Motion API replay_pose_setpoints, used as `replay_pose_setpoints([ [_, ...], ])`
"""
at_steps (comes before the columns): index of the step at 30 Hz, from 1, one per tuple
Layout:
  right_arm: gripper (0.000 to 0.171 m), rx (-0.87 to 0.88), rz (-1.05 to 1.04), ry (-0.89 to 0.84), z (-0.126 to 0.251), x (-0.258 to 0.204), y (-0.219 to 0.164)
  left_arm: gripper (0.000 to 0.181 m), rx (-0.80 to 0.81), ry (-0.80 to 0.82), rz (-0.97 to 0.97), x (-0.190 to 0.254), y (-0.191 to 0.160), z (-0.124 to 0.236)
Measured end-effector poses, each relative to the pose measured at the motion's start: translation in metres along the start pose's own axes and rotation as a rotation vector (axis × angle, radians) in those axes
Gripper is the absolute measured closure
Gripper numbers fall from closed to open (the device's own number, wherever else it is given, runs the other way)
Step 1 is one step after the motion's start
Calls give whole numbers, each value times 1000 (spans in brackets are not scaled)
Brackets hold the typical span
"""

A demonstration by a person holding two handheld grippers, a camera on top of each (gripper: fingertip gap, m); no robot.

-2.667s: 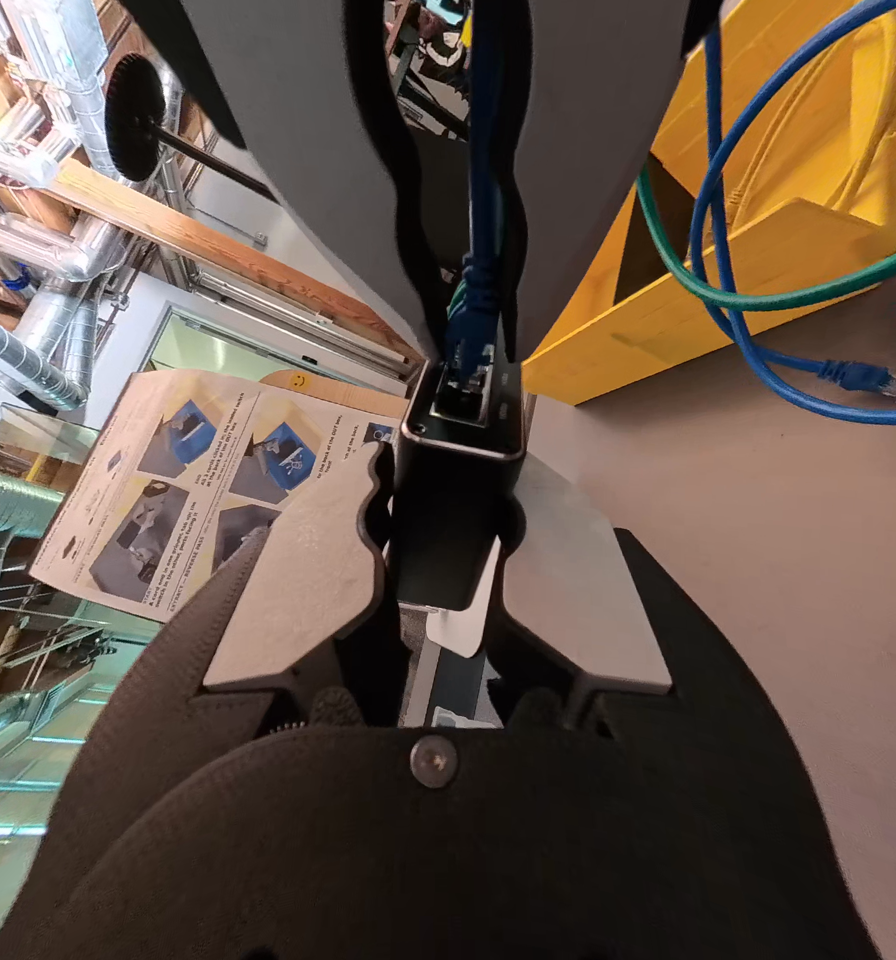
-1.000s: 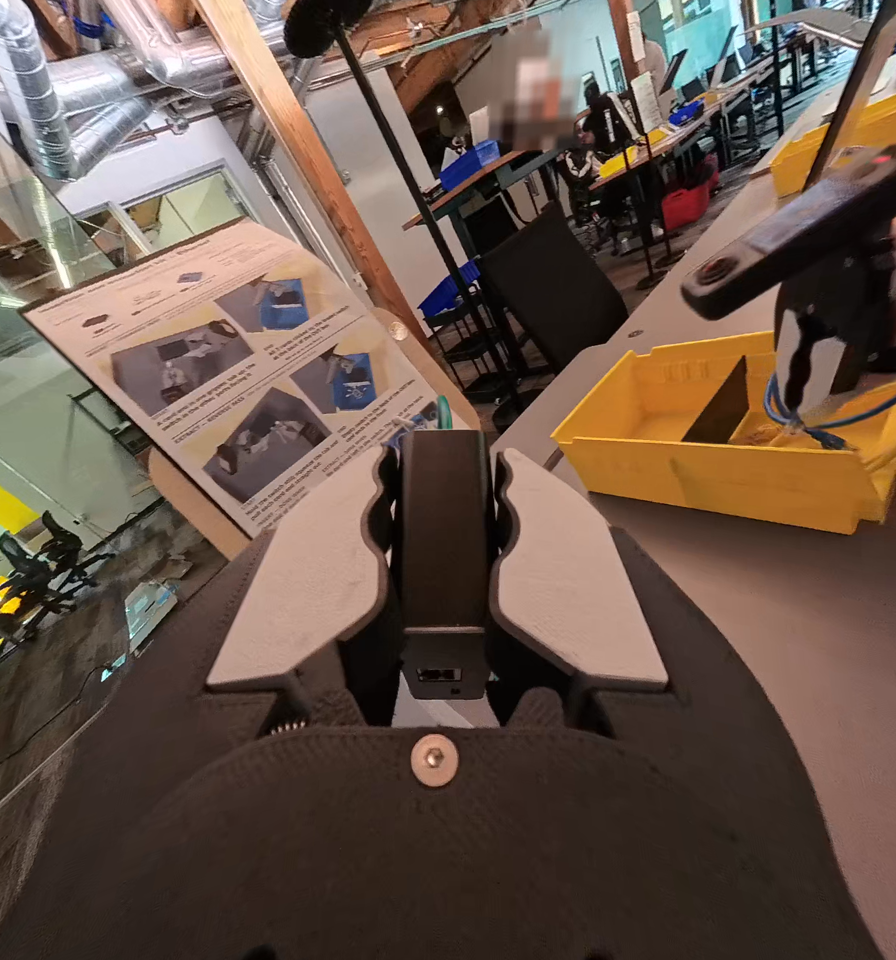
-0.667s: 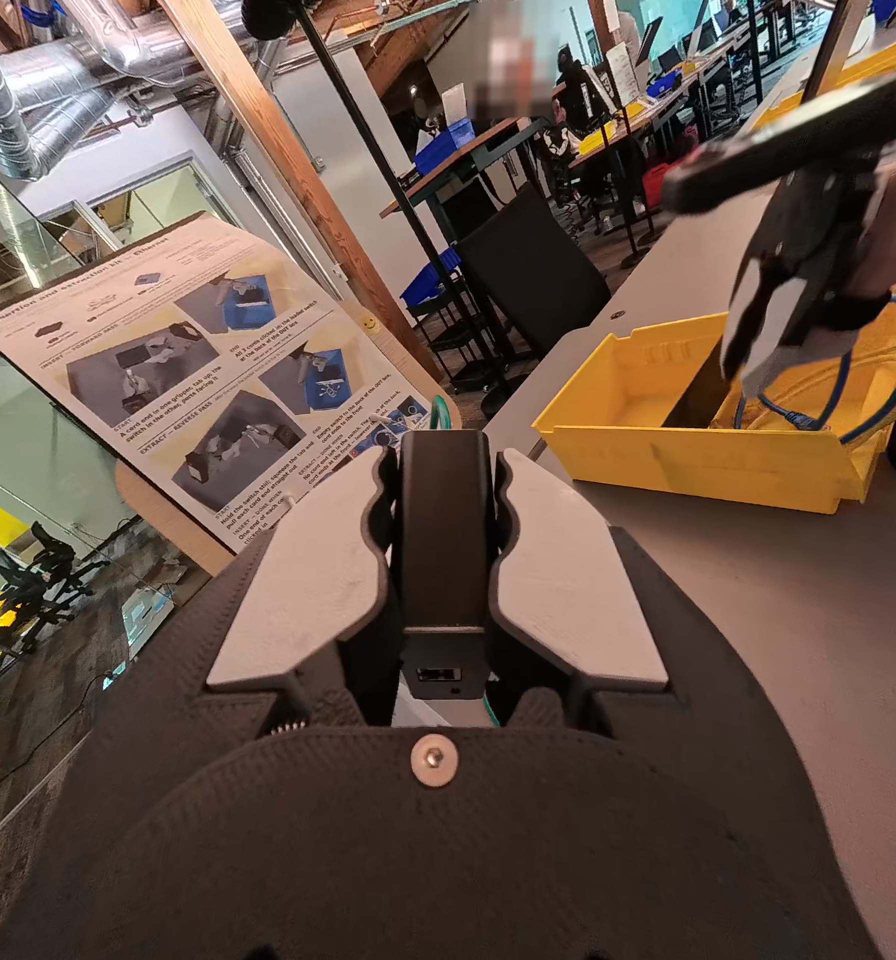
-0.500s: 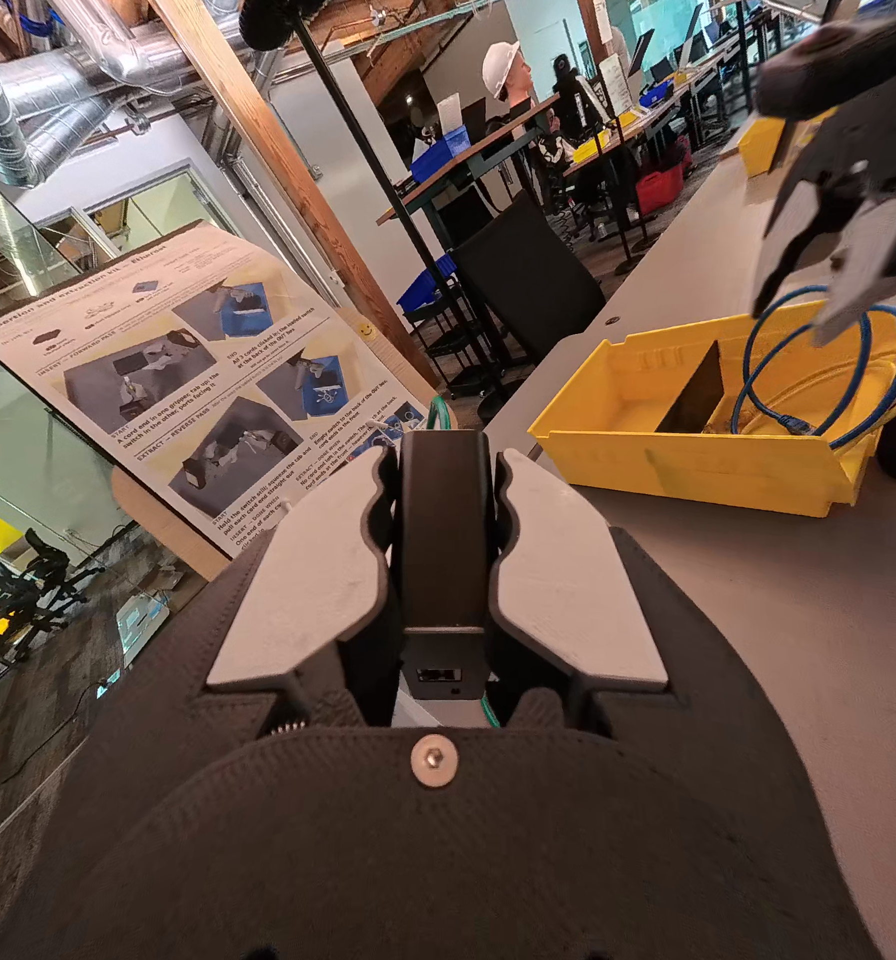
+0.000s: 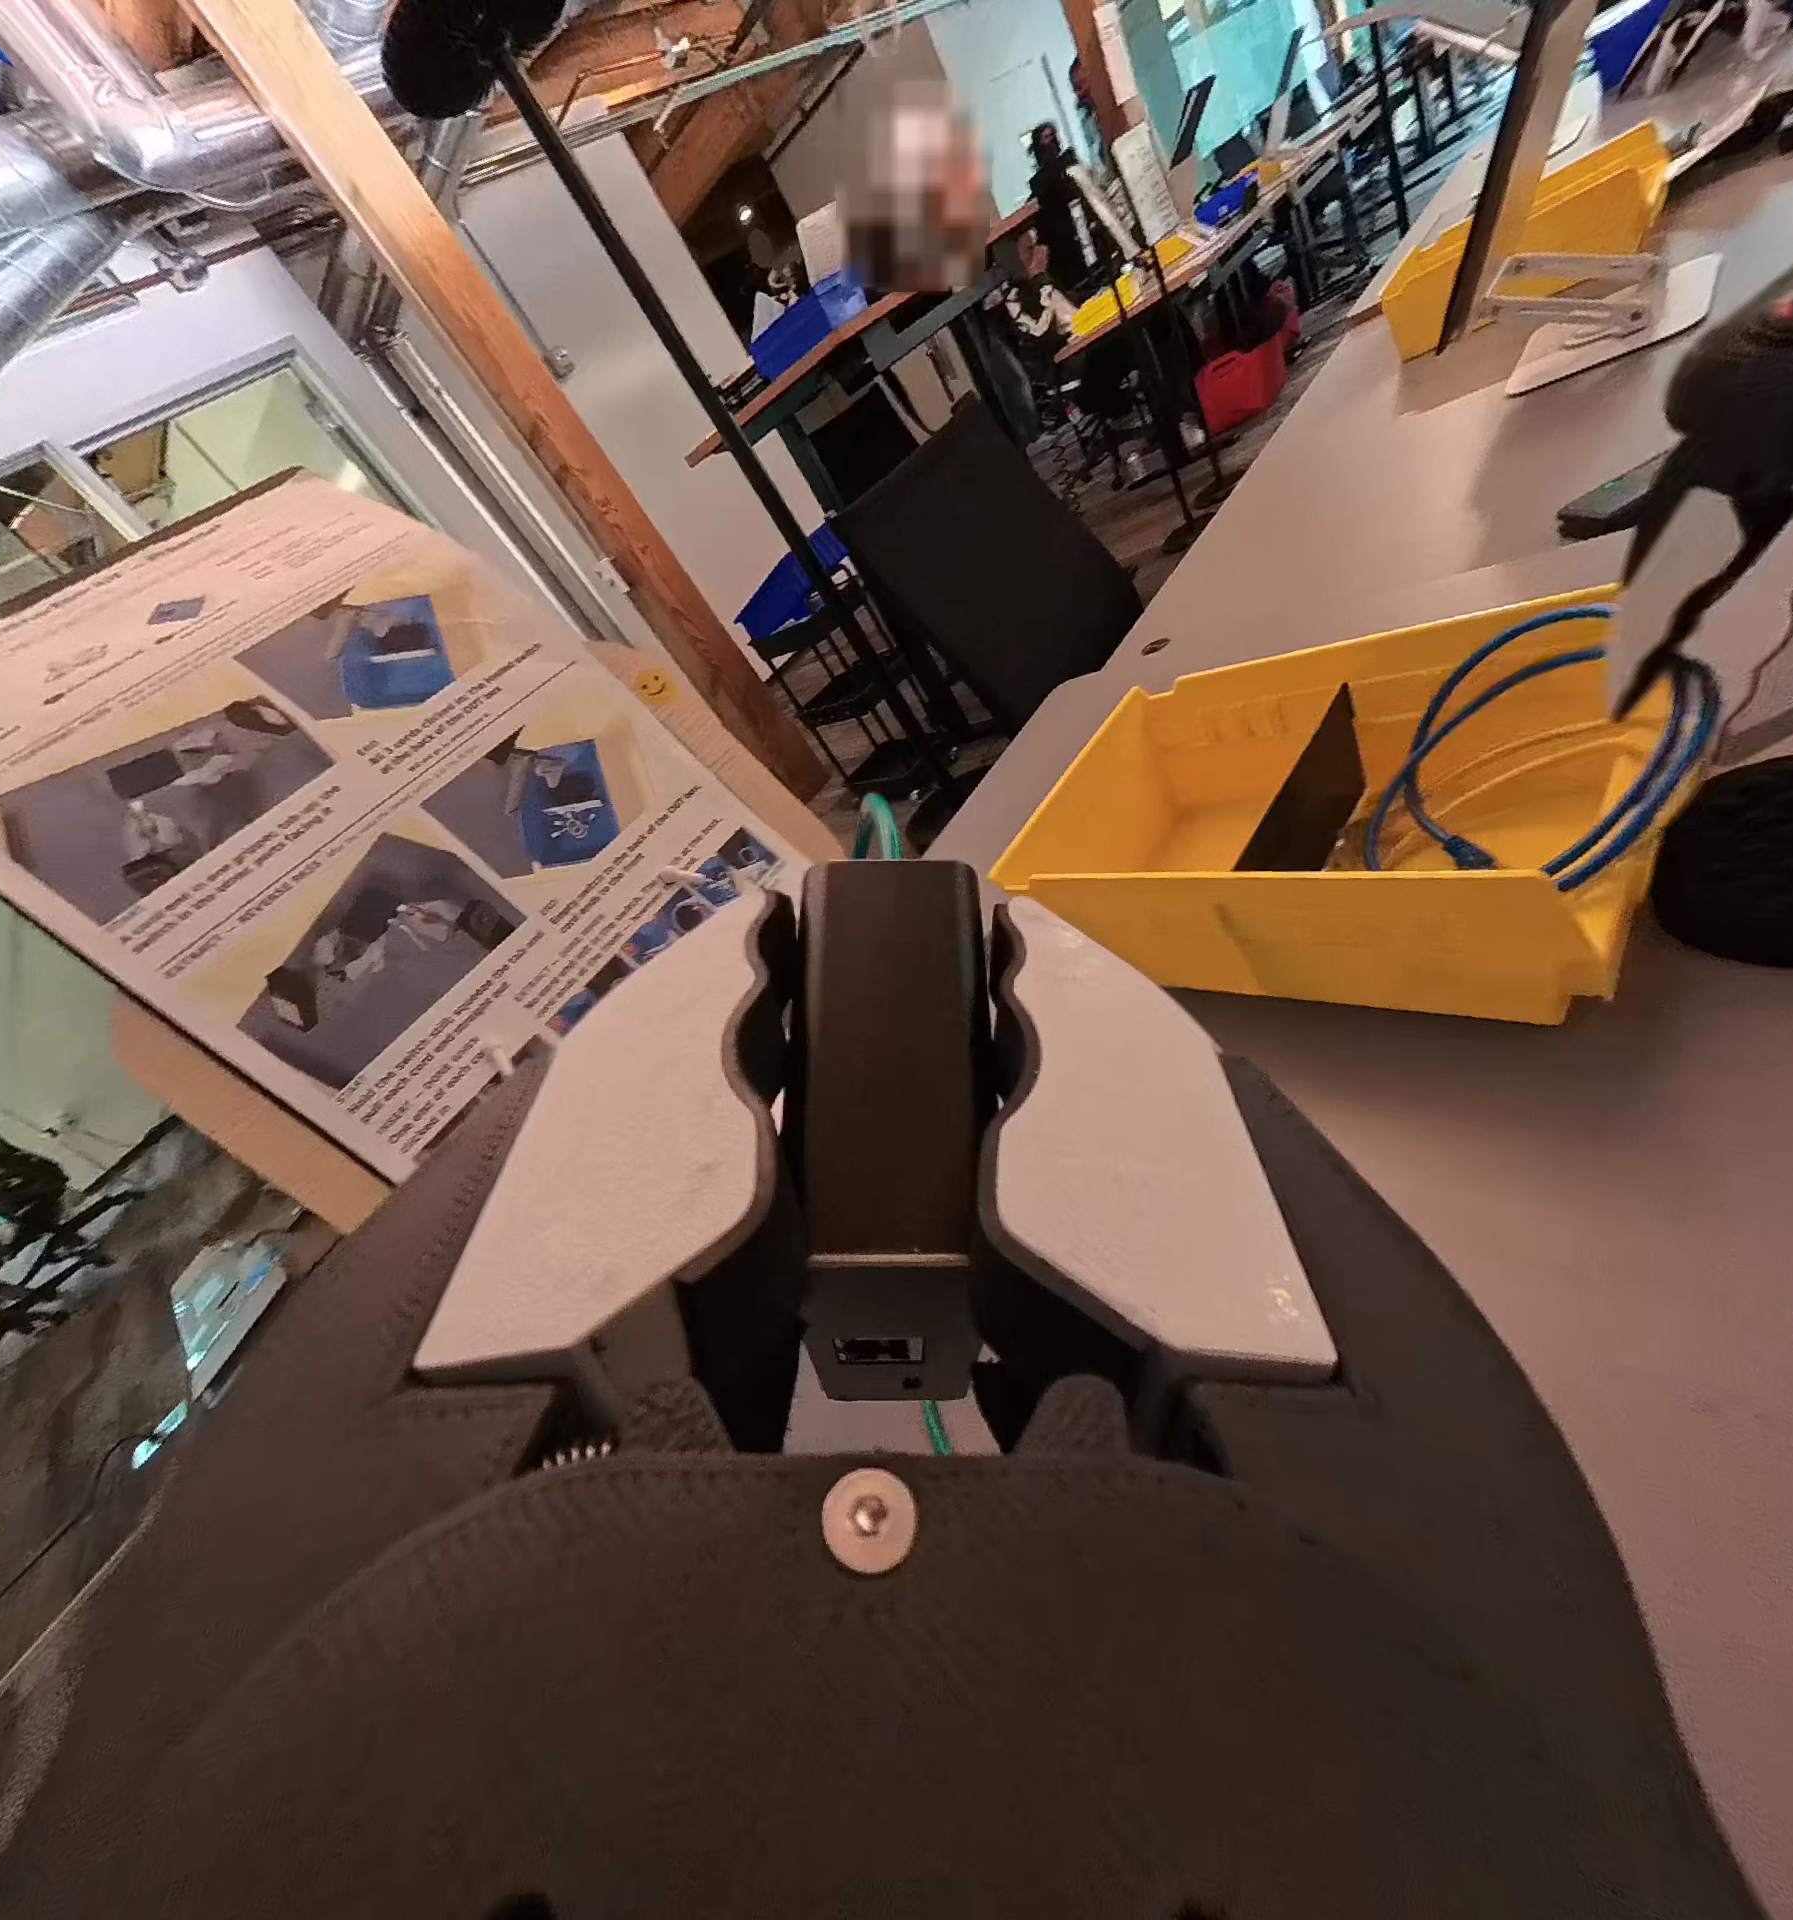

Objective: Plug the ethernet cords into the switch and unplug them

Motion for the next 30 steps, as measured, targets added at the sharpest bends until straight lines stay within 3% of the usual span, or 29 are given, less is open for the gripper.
replay_pose_setpoints([
  [3, 103, 168, -75, -19, 19, -4, 30, 146, 39, -58, 49, 11, 8, -2],
  [4, 102, 245, -85, -40, 30, -5, 44, 146, 55, -80, 64, 15, 12, -2],
  [10, 124, 732, -15, -1, 75, -50, 148, 146, 190, -232, 138, 45, 39, 1],
  [15, 138, 847, 97, -17, 76, -86, 207, 146, 278, -309, 149, 63, 58, 7],
  [18, 140, 889, 59, 82, 68, -103, 229, 146, 313, -360, 210, 70, 65, 9],
  [22, 118, 930, -59, 69, 44, -98, 245, 146, 366, -436, 306, 78, 75, 12],
  [25, 105, 1057, -91, 179, 38, -108, 258, 146, 411, -493, 388, 83, 82, 15],
  [28, 111, 1186, -85, 254, 45, -120, 271, 146, 450, -566, 479, 90, 88, 17],
  [30, 132, 1231, -51, 219, 51, -120, 275, 146, 466, -627, 542, 95, 90, 17],
])
Point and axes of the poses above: each gripper's, where its closed fingertips meet, z back along the fingers, y out of its top, x = y × z across the jaws, the point moved 3 cm from there along z, back along the fingers, and after that the axes turned 13 degrees about x, right-handed, at the moved point
